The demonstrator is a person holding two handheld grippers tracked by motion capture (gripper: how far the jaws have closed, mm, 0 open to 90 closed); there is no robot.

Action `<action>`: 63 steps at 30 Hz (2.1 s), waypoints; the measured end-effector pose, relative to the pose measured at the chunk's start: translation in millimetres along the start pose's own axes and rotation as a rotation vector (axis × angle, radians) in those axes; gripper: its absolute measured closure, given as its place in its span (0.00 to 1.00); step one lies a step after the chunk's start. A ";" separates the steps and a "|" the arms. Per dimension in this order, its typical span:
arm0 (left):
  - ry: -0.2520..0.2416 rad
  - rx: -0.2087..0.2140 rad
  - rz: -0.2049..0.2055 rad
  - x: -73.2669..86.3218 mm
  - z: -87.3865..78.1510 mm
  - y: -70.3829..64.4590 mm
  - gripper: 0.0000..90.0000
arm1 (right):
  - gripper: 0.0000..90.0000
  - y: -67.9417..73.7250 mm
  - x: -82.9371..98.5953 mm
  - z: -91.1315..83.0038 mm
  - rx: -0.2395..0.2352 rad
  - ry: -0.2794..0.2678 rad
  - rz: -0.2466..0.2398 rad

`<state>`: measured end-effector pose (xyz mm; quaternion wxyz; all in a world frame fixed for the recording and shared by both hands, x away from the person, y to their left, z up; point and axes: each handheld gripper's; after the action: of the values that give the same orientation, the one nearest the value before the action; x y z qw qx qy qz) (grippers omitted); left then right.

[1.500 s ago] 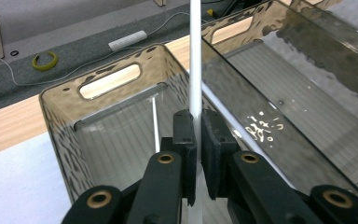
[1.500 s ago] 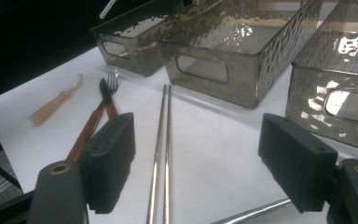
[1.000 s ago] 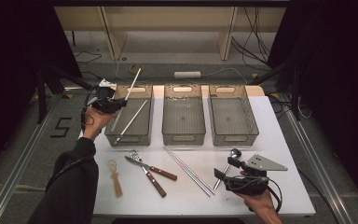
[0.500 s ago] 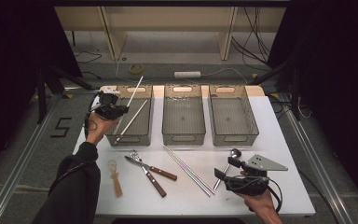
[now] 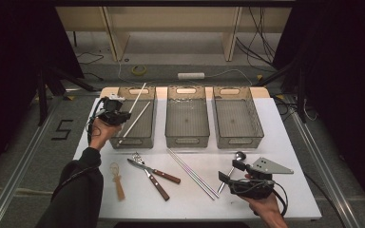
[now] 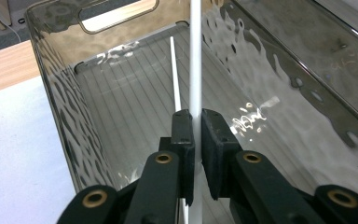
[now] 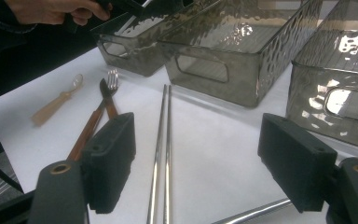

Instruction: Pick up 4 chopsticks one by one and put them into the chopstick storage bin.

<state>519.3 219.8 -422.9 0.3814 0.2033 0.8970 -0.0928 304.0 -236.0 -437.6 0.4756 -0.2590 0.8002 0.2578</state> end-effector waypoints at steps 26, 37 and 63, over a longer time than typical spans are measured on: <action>-0.016 0.000 -0.177 53.3 -73.4 -31.0 0.36 | 0.32 3.4 -2.2 -1.4 0.005 0.007 -0.022; -0.096 0.045 -0.135 71.9 -81.9 -54.4 0.30 | 0.36 4.3 -1.9 1.9 0.009 0.066 -0.034; -0.178 0.142 -0.085 103.2 -94.7 -92.1 0.24 | 0.46 11.9 -9.6 22.3 0.019 0.304 -0.077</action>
<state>353.4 197.6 -430.8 0.4400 0.1825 0.8585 -0.1900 314.1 -211.0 -436.2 0.3609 -0.3210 0.8548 0.1896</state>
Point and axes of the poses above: each handheld gripper's, and its own axes: z roughly forward along the jaws, x roughly out of its underside, y roughly to its left, and after that the axes turned 2 degrees about -z, right-handed
